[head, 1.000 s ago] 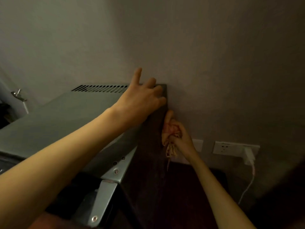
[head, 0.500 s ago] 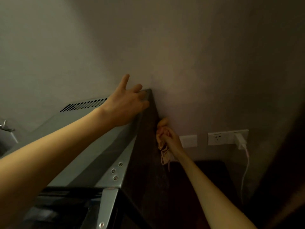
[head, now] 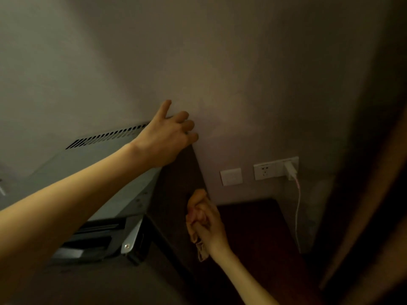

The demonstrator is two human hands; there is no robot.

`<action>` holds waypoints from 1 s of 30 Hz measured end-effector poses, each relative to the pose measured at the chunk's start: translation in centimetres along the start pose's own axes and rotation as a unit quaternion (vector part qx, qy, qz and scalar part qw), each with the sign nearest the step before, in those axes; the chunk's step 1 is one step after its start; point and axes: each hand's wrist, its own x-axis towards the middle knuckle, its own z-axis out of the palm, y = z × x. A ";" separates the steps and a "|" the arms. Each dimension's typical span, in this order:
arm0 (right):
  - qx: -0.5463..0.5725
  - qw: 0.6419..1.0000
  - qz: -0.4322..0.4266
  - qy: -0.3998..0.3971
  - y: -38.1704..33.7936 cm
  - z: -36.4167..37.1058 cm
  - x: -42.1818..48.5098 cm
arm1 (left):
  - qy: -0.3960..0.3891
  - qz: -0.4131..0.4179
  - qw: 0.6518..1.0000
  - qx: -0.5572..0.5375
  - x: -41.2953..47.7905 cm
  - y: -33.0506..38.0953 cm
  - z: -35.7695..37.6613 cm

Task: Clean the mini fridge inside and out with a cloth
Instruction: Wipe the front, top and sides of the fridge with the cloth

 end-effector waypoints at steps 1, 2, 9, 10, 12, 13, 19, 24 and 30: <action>-0.020 1.000 -0.007 -0.001 0.2 0.0 -1.1 | 0.001 0.001 1.000 -0.005 0.1 0.3 -0.2; -0.051 0.999 -0.004 -0.002 0.3 0.0 -2.2 | 0.001 0.003 1.000 -0.008 0.2 0.6 -0.4; -0.124 0.990 -0.059 -0.015 -0.4 0.0 -6.7 | 0.024 0.036 0.999 -0.016 1.1 2.0 -1.4; -0.159 0.984 -0.076 -0.037 -0.8 0.0 -7.1 | 0.018 0.036 0.999 -0.020 1.3 2.0 -1.4; -0.187 0.976 -0.100 -0.039 -0.9 -0.3 -7.3 | 0.006 0.033 0.999 -0.025 1.9 2.2 -1.3; -0.189 0.972 -0.134 -0.024 -1.0 -0.4 -7.3 | 0.002 0.033 0.999 -0.027 2.2 2.2 -1.3; -0.175 0.965 -0.194 0.006 -0.8 -0.3 -7.1 | -0.009 0.065 0.998 -0.023 4.3 3.3 -0.4; -0.186 0.973 -0.135 -0.034 1.4 -0.2 -6.6 | -0.082 0.106 0.990 -0.049 6.3 4.5 0.1; -0.145 0.985 -0.095 0.004 1.5 -0.1 -4.0 | -0.163 0.120 0.979 -0.005 7.1 5.1 2.0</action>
